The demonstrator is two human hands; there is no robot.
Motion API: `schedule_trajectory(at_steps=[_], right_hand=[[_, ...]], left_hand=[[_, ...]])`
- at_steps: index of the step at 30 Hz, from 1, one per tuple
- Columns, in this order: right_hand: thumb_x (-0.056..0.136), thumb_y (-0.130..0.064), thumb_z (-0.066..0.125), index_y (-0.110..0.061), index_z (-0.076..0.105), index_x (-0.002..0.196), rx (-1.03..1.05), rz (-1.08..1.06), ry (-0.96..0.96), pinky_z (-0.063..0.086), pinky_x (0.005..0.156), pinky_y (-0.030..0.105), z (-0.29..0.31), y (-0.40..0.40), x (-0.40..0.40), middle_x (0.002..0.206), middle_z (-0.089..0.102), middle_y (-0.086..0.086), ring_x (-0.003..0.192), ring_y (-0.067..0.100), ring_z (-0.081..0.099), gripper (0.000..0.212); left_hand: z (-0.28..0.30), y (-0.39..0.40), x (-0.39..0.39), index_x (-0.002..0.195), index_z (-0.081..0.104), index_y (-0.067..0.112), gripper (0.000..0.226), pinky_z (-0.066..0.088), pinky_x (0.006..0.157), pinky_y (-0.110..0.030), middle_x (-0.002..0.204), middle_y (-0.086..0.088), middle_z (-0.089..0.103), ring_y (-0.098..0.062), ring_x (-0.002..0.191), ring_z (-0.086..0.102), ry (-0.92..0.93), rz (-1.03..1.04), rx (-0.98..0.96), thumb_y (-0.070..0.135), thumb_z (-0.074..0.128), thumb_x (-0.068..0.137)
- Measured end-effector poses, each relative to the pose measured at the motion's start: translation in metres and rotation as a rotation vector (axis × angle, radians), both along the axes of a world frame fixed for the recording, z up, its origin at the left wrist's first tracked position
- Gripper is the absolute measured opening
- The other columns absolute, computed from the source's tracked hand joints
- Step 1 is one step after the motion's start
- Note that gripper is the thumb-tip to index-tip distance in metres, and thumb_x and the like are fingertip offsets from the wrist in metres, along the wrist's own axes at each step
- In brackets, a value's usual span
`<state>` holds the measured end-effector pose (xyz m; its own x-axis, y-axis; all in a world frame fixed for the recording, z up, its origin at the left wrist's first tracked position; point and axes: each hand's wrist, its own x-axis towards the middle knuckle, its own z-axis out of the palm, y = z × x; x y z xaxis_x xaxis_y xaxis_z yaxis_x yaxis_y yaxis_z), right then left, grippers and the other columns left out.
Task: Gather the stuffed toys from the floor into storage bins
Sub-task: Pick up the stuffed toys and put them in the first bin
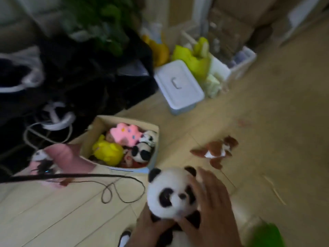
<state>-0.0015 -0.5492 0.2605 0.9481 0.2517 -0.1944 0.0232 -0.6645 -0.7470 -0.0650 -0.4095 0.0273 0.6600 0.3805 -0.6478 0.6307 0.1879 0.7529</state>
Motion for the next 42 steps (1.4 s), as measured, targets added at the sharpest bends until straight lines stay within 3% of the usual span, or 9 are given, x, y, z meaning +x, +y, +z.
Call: schedule_trajectory(at_steps=[3, 4, 7, 13, 16, 20, 25, 32, 42], right_hand=[[0.04, -0.094, 0.064, -0.06, 0.029, 0.131, 0.154, -0.175, 0.294, 0.046, 0.085, 0.005, -0.016, 0.072, -0.002, 0.121, 0.054, -0.041, 0.107, -0.017, 0.055, 0.103], [0.037, -0.084, 0.075, -0.06, 0.024, 0.127, 0.172, -0.186, 0.434, 0.045, 0.075, -0.002, -0.015, 0.099, 0.001, 0.107, 0.054, -0.047, 0.095, -0.028, 0.055, 0.106], [0.062, -0.036, 0.091, -0.05, 0.018, 0.132, 0.188, -0.092, 0.485, 0.046, 0.068, -0.004, -0.023, 0.159, 0.01, 0.104, 0.044, -0.043, 0.078, -0.039, 0.048, 0.103], [0.063, -0.032, 0.092, -0.05, 0.034, 0.13, 0.038, -0.061, 0.418, 0.046, 0.062, 0.002, -0.028, 0.241, 0.04, 0.092, 0.052, -0.039, 0.096, -0.003, 0.057, 0.09], [0.068, -0.033, 0.089, -0.042, 0.034, 0.141, -0.042, -0.026, 0.439, 0.046, 0.073, 0.015, -0.04, 0.259, 0.068, 0.109, 0.062, -0.022, 0.116, 0.015, 0.063, 0.092], [0.069, -0.036, 0.088, -0.033, 0.032, 0.148, -0.148, -0.021, 0.452, 0.053, 0.09, 0.035, -0.067, 0.27, 0.118, 0.133, 0.064, -0.002, 0.12, 0.024, 0.063, 0.097], [0.075, -0.041, 0.082, -0.031, 0.026, 0.151, -0.256, 0.088, 0.394, 0.047, 0.079, 0.031, -0.111, 0.293, 0.195, 0.134, 0.063, -0.005, 0.118, 0.022, 0.064, 0.095], [0.085, -0.029, 0.077, -0.023, 0.025, 0.154, -0.22, 0.291, 0.439, 0.042, 0.109, 0.028, -0.227, 0.357, 0.259, 0.148, 0.046, -0.007, 0.135, 0.013, 0.046, 0.087], [0.101, -0.042, 0.044, -0.04, 0.001, 0.158, -0.635, 0.489, 0.372, 0.034, 0.121, 0.047, -0.287, 0.368, 0.241, 0.167, -0.018, 0.002, 0.157, 0.029, -0.007, 0.071]], left_hand=[[0.156, 0.088, 0.024, 0.107, 0.069, 0.013, 0.06, 0.056, 0.088, -0.038, 0.099, -0.004, 0.076, -0.019, 0.101, 0.07, -0.18, 0.016, -0.352, 0.018, 0.084, 0.05], [0.211, 0.121, 0.007, 0.11, 0.068, 0.014, 0.066, 0.055, 0.091, -0.041, 0.103, -0.007, 0.075, -0.023, 0.103, 0.069, -0.209, -0.008, -0.373, 0.024, 0.084, 0.047], [0.19, 0.173, 0.027, 0.117, 0.063, 0.021, 0.071, 0.054, 0.092, -0.042, 0.111, -0.005, 0.073, -0.022, 0.106, 0.068, -0.151, 0.028, -0.293, 0.031, 0.084, 0.049], [0.173, 0.237, 0.036, 0.11, 0.064, 0.031, 0.054, 0.056, 0.078, -0.022, 0.099, 0.012, 0.075, -0.001, 0.094, 0.069, -0.038, 0.176, -0.118, 0.029, 0.083, 0.06], [0.159, 0.247, 0.061, 0.109, 0.055, 0.036, 0.045, 0.048, 0.066, -0.007, 0.097, 0.019, 0.069, 0.015, 0.083, 0.063, 0.001, 0.157, -0.033, 0.019, 0.078, 0.074], [0.138, 0.253, 0.107, 0.112, 0.043, 0.045, 0.054, 0.051, 0.085, -0.025, 0.107, 0.021, 0.062, -0.002, 0.103, 0.062, 0.066, 0.05, -0.041, 0.036, 0.073, 0.069], [0.097, 0.273, 0.181, 0.115, 0.043, 0.037, 0.047, 0.048, 0.082, -0.024, 0.112, 0.014, 0.06, -0.013, 0.11, 0.059, 0.067, -0.069, -0.085, 0.034, 0.071, 0.078], [0.02, 0.342, 0.231, 0.144, 0.026, 0.025, 0.063, 0.043, 0.086, -0.027, 0.136, -0.001, 0.053, -0.024, 0.121, 0.053, 0.263, -0.239, 0.084, 0.032, 0.059, 0.091], [-0.041, 0.382, 0.239, 0.154, 0.008, 0.027, 0.075, 0.03, 0.114, -0.034, 0.162, 0.001, -0.008, -0.023, 0.148, 0.015, 0.388, -0.776, 0.258, 0.041, 0.051, 0.094]])
